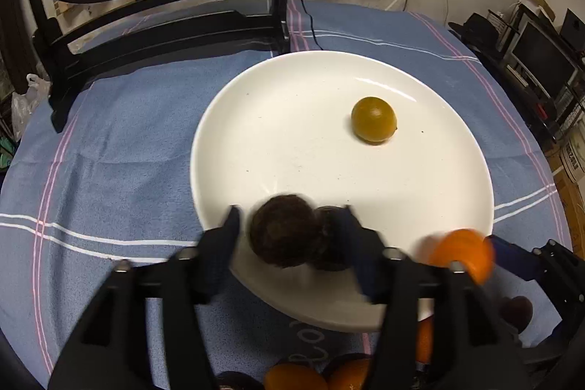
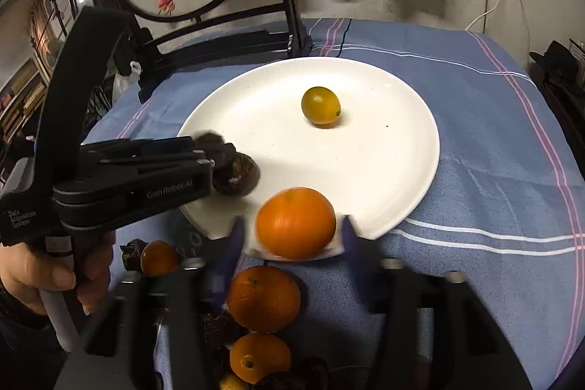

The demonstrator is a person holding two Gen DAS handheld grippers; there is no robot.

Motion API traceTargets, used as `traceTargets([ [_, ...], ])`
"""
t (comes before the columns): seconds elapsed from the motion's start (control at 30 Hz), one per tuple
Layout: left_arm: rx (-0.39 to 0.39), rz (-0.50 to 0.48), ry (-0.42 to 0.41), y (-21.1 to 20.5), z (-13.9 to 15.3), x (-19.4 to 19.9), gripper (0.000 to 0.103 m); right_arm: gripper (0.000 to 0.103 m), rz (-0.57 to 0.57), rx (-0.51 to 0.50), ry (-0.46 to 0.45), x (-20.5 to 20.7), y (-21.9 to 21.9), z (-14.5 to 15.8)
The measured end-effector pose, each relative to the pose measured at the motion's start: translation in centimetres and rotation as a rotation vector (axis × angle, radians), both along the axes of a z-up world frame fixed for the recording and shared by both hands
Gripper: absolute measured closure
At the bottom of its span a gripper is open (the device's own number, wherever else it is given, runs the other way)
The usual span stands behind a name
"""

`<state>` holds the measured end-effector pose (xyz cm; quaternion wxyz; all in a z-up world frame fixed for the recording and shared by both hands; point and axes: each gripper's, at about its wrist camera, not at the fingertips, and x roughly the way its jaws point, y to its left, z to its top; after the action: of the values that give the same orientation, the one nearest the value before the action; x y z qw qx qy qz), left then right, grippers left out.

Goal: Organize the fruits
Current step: 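Lower both held fruits onto the white plate and open both grippers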

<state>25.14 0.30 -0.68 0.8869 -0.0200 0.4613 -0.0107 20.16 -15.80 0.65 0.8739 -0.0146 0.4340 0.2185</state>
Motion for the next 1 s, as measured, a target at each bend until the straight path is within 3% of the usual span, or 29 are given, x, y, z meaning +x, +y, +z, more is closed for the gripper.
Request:
traceTargets([
  [0.17, 0.001, -0.003, -0.041, 0.4, 1.2, -2.6, 0.031, 0.043, 0.012, 0.014, -0.009, -1.2, -0.3, 0.7],
  [0.3, -0.004, 0.015, -0.065, 1.3, 1.8, -5.7, 0.018, 0.042, 0.012, 0.018, -0.027, -3.0, -0.9, 1.2],
  [0.67, -0.025, 0.038, -0.106, 2.6, 1.9, -13.4, 0.015, 0.041, -0.023, 0.049, -0.033, -10.2, -3.6, 0.5],
  [0.8, -0.020, 0.032, -0.097, 2.6, 0.8, -15.7, 0.015, 0.041, 0.023, 0.073, 0.006, -12.9, -4.0, -0.2],
  [1.0, -0.024, 0.031, -0.089, 2.8, 0.0, -17.8, 0.015, 0.041, 0.105, 0.018, 0.015, -16.1, -2.0, -0.7],
])
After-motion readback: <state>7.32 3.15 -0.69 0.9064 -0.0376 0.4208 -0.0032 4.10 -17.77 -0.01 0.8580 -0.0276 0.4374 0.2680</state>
